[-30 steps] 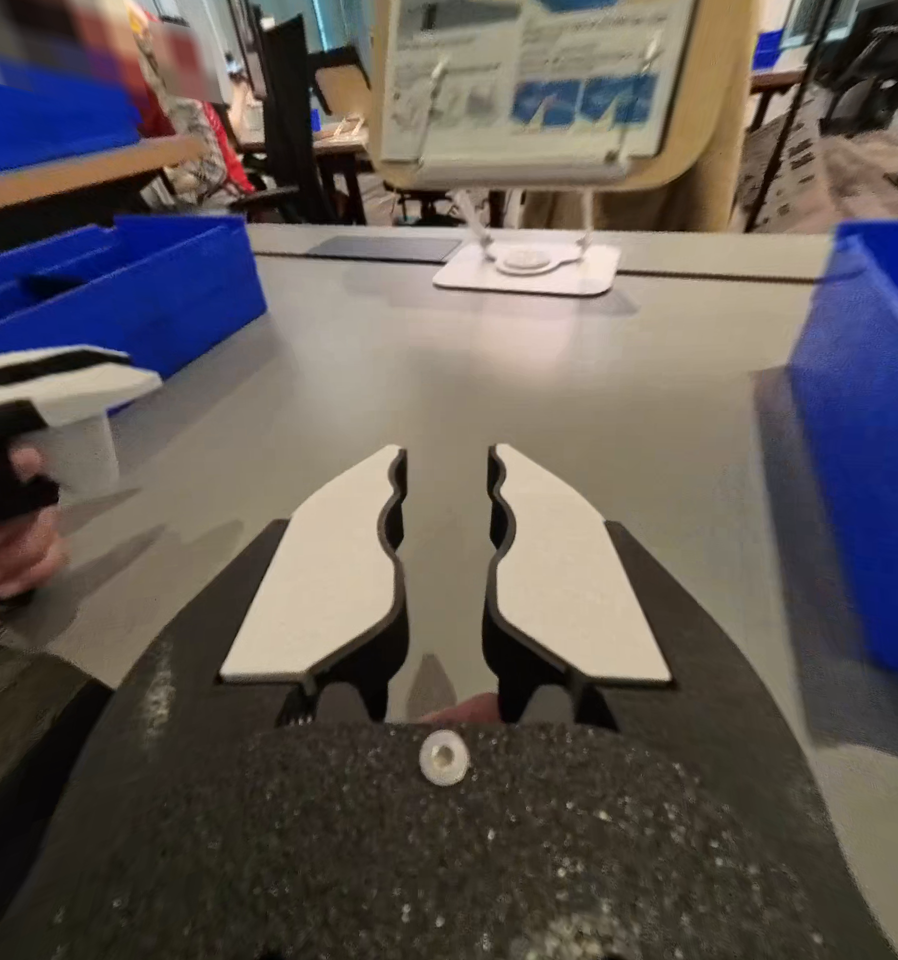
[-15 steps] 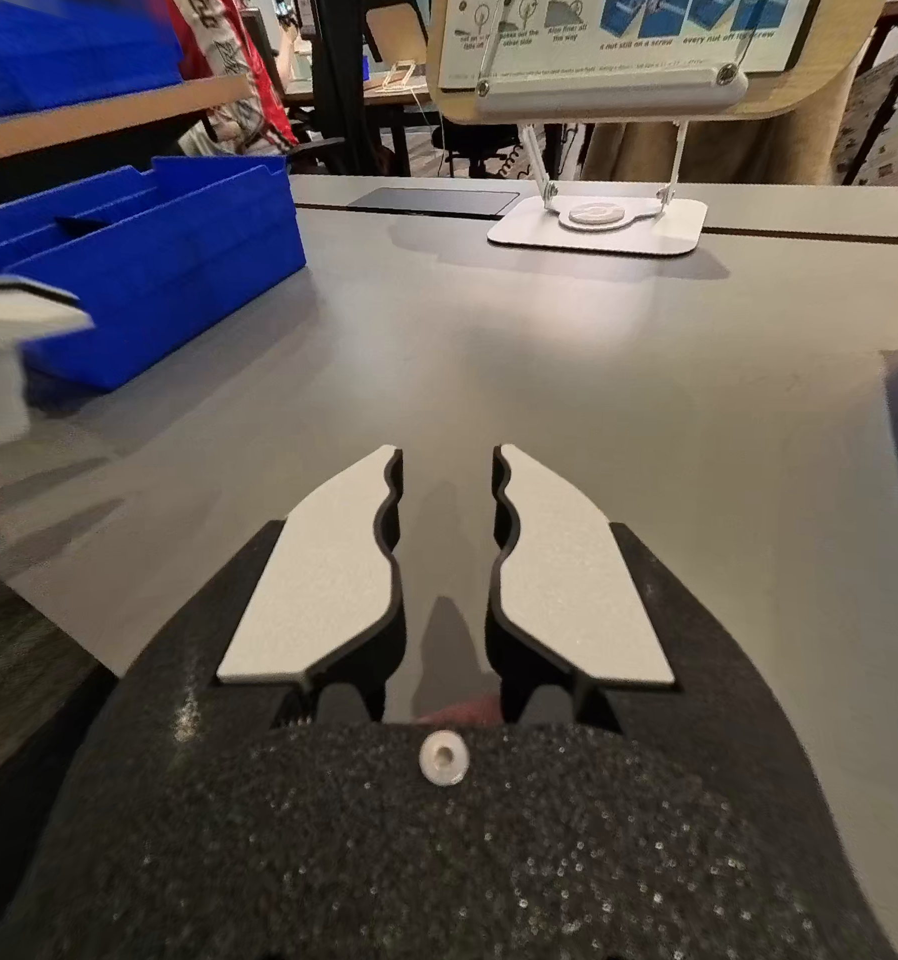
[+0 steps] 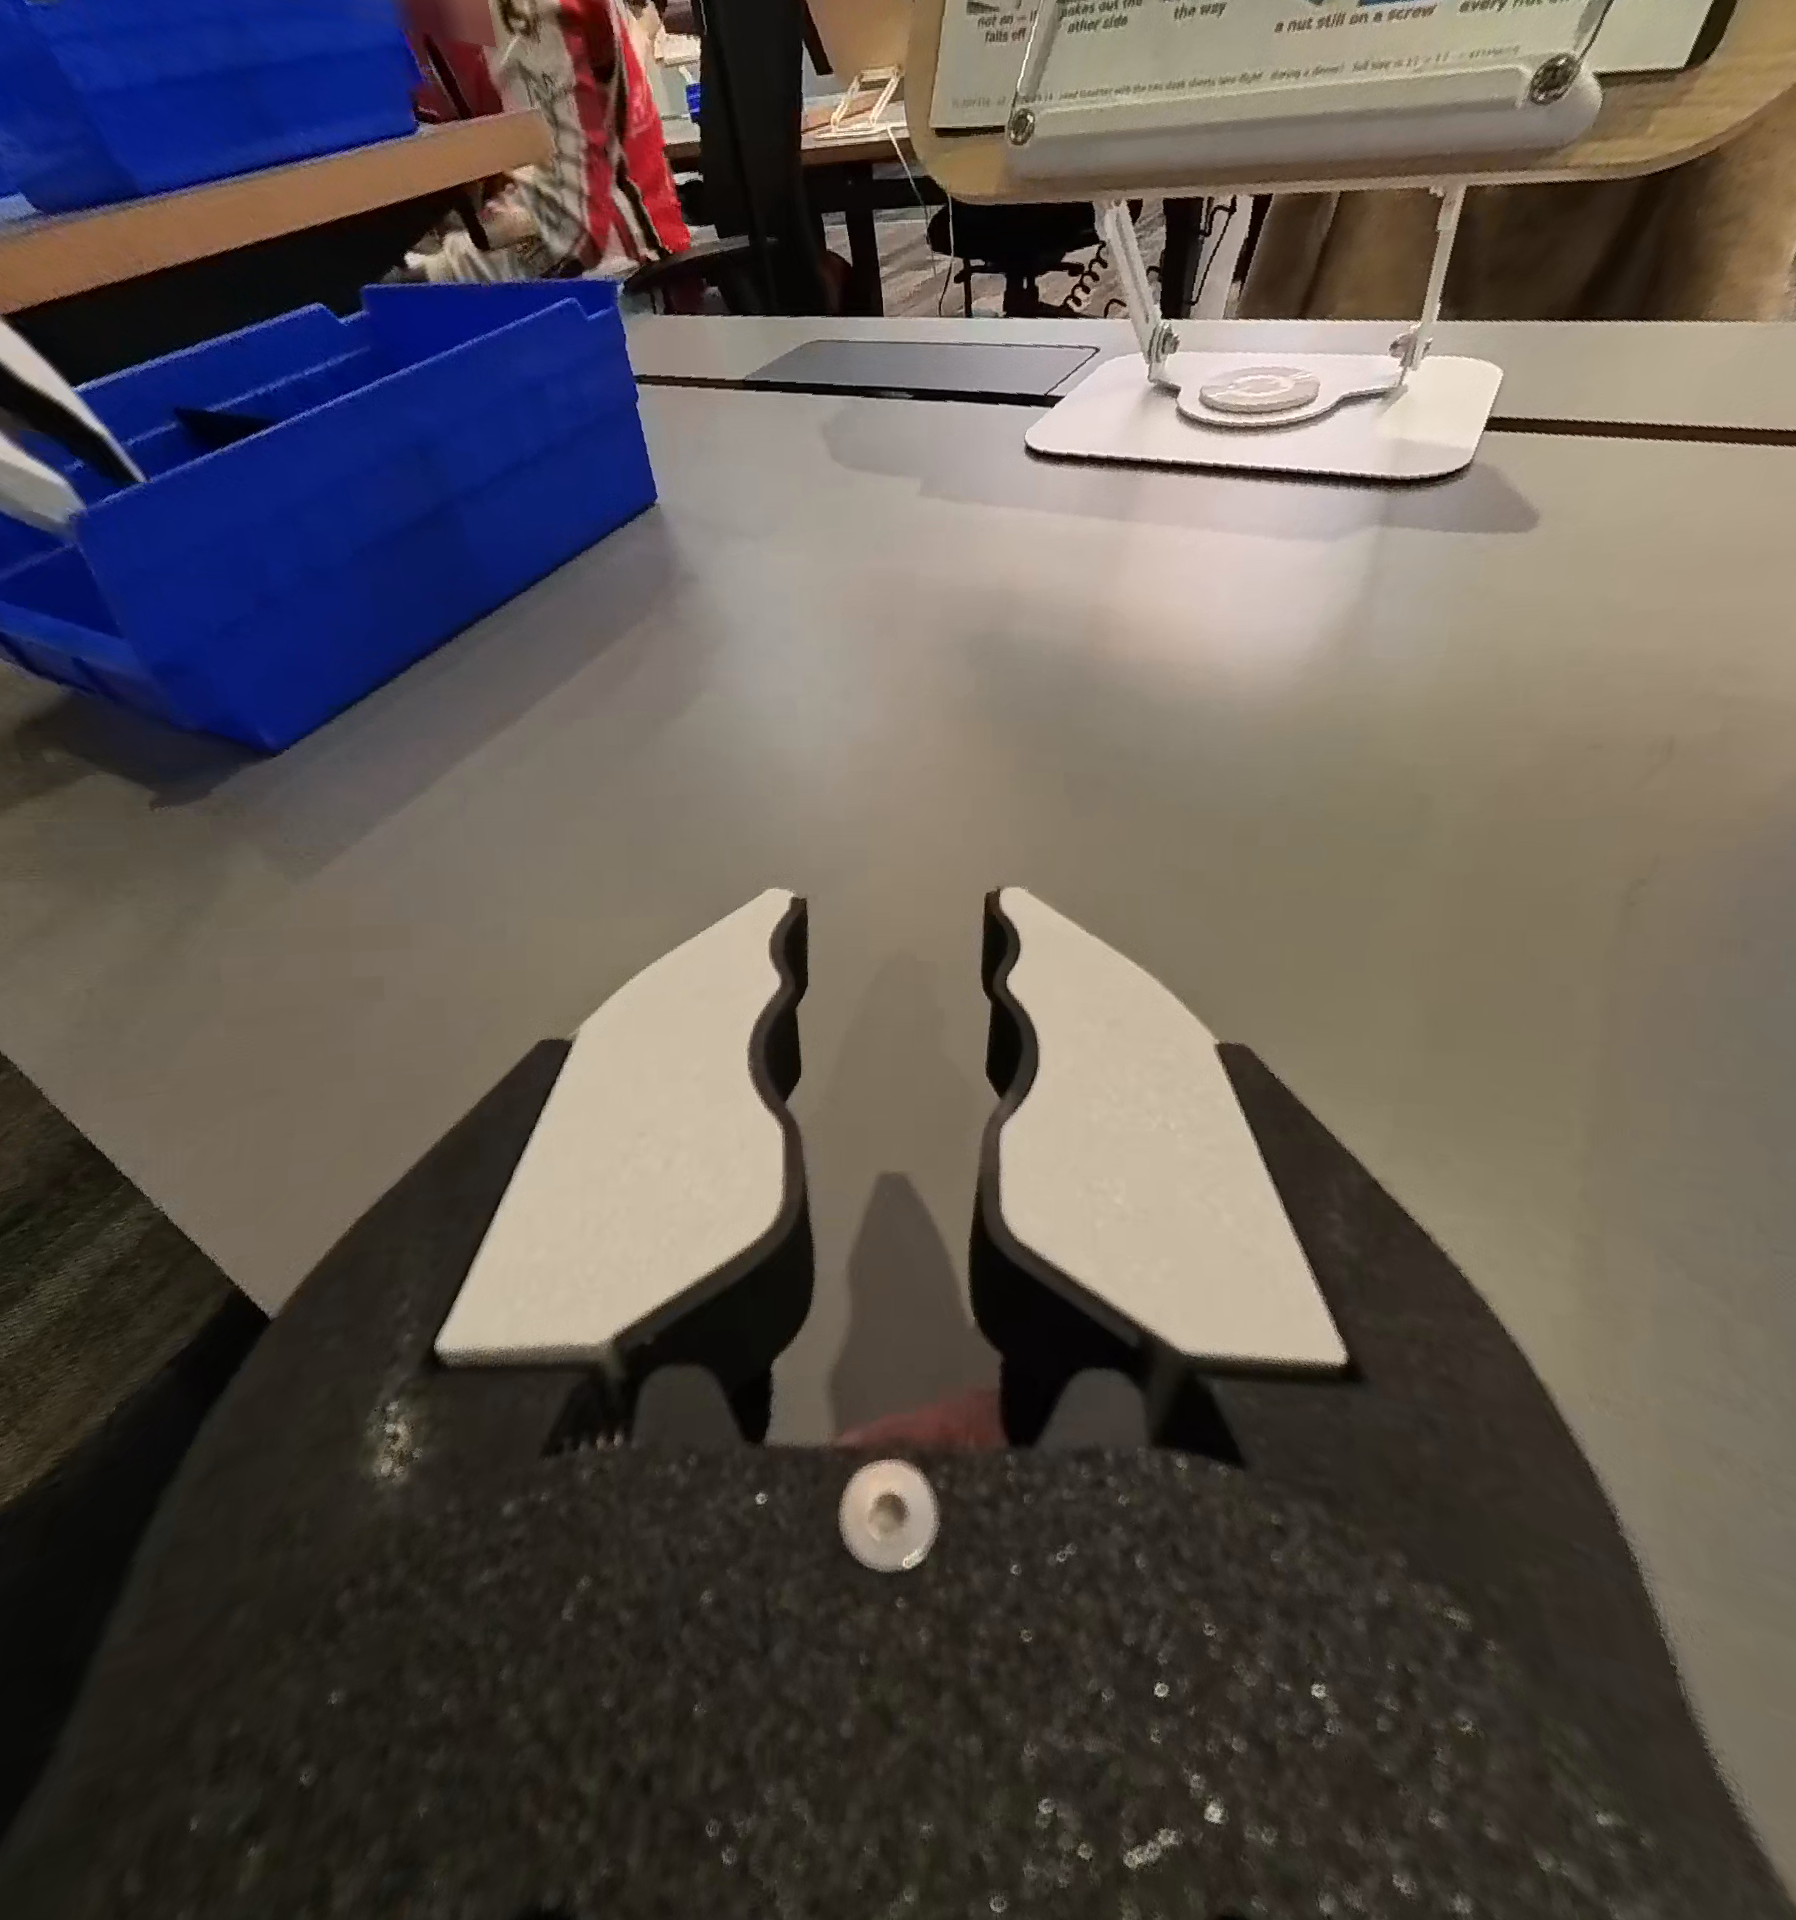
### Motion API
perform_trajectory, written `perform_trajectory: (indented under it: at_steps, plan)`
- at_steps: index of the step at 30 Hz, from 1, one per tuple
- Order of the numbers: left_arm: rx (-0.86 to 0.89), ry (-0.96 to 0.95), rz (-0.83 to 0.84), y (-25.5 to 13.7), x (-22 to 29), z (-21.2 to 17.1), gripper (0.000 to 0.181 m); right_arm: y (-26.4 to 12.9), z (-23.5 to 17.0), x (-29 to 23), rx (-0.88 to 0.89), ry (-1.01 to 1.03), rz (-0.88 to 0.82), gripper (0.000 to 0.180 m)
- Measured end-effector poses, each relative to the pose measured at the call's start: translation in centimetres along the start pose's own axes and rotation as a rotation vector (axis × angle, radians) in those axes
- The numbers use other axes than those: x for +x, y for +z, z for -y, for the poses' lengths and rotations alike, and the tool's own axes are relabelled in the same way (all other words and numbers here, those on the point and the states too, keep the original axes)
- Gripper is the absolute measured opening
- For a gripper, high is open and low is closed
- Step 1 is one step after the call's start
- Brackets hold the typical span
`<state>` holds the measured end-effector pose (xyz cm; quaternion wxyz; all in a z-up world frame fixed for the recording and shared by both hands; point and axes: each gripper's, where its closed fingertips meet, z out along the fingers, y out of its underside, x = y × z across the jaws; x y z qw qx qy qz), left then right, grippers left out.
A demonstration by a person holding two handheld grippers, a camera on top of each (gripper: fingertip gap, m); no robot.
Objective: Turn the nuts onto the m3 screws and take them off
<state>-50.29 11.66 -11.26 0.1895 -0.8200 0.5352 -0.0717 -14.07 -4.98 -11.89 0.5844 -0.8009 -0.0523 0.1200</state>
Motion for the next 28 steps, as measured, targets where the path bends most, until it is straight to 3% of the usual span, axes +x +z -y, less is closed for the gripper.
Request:
perform_trajectory:
  at_steps: [7,18,28]
  plan:
    - [-0.26,0.169,-0.02,5.1,-1.7,-3.3,0.04,0.1,0.0,-0.2,-0.003,0.014,0.03,0.031]
    - [-0.353,0.2,-0.141,6.8,-1.7,-4.2,0.031,-0.1,-0.1,0.0,-0.004,0.03,0.048,0.03]
    - [-0.324,0.22,-0.131,6.9,-1.7,-4.1,0.027,-0.1,-0.1,-0.2,-0.009,0.026,0.054,0.03]
